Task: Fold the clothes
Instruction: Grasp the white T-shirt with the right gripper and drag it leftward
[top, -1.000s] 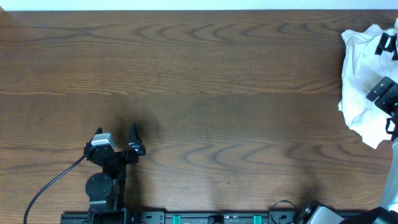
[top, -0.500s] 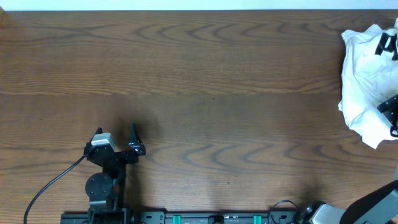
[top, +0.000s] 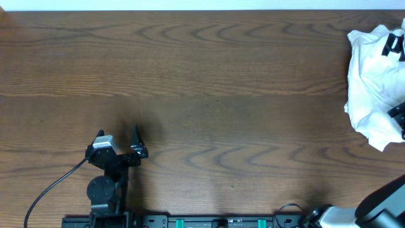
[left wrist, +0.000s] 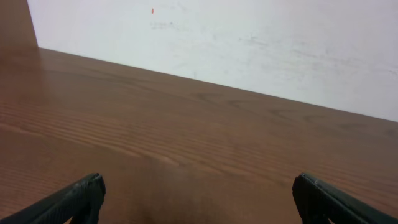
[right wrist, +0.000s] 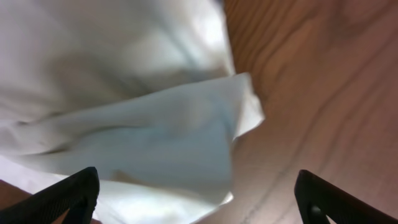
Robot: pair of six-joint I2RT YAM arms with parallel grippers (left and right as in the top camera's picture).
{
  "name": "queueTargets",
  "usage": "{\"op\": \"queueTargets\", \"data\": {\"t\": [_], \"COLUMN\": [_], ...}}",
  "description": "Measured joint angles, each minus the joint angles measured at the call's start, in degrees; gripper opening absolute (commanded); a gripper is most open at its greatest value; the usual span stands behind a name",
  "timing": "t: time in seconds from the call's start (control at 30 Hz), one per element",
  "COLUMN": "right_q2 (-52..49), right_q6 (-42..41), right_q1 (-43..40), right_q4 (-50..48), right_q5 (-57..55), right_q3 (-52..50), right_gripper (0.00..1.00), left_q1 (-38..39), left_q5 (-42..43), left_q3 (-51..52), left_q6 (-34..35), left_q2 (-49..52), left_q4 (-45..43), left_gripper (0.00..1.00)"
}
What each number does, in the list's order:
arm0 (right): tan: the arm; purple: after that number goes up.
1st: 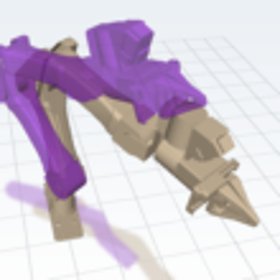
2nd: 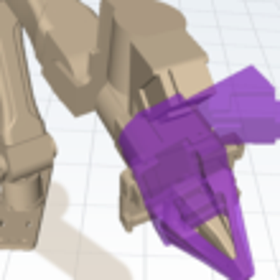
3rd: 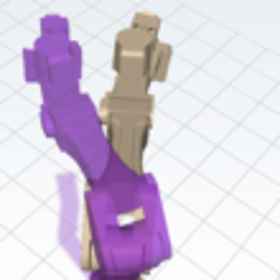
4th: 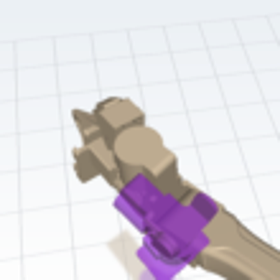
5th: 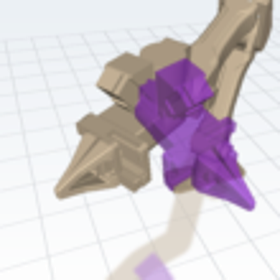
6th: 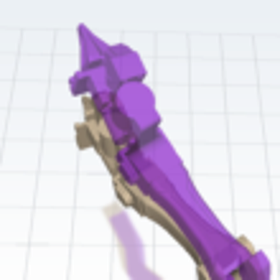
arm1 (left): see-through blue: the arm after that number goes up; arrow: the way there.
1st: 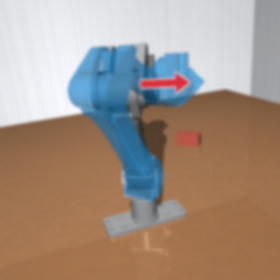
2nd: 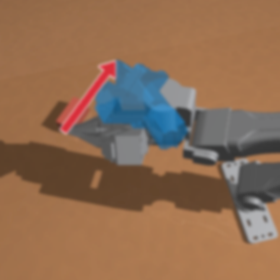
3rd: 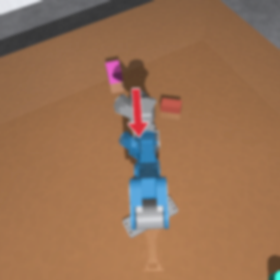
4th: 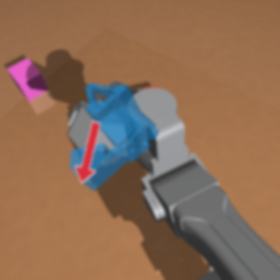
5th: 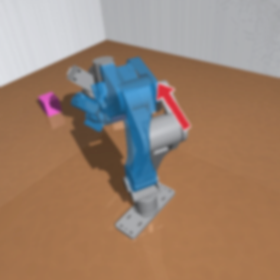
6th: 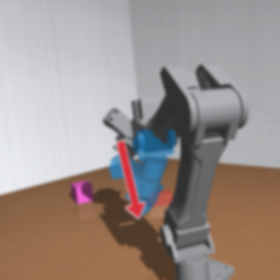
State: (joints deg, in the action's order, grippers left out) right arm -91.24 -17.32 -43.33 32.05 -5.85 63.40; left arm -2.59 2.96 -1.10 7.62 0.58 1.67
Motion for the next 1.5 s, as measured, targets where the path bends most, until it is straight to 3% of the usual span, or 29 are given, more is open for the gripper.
{"op": "queueTargets", "data": {"t": [0.07, 0.2, 0.27, 0.43, 0.73, 1.07, 1.3, 1.5], "right_q2": [-1.86, -4.42, -5.03, -5.25, -5.16, 6.25, 16.90, 19.06], "right_q6": [0.37, 1.42, 2.54, 3.65, 4.15, 2.38, -0.50, -2.84], "right_q1": [0.00, 0.00, 0.00, 0.00, 0.00, 1.60, 12.22, 24.70], "right_q4": [-0.44, -1.68, -2.47, -3.45, -2.69, -5.86, -4.76, -4.42], "right_q5": [0.68, 1.88, 2.93, 5.53, 10.88, 38.05, 46.84, 48.15], "right_q3": [0.00, 0.00, 0.00, 0.02, 0.02, 0.02, 0.04, 0.04], "right_gripper": [0.98, 0.85, 0.64, 0.02, 0.01, 0.01, 0.01, 0.01], "left_q1": [0.00, 0.00, 0.00, 0.00, 0.00, 0.00, 0.00, 0.00], "left_q5": [0.00, 0.02, 0.00, 0.00, 0.00, 0.00, 0.00, 0.02], "left_q3": [0.00, 0.00, 0.00, 0.00, 0.00, 0.00, 0.00, 0.00], "left_q6": [-0.02, -0.02, 0.00, -0.02, -0.02, 0.00, 0.00, -0.02], "left_q2": [0.00, 0.00, 0.00, 0.00, 0.00, 0.00, 0.00, 0.00], "left_q4": [0.00, 0.00, 0.00, 0.00, 0.00, 0.00, 0.00, 0.00], "left_gripper": [0.98, 0.98, 0.98, 0.98, 0.98, 0.98, 0.98, 0.98]}}
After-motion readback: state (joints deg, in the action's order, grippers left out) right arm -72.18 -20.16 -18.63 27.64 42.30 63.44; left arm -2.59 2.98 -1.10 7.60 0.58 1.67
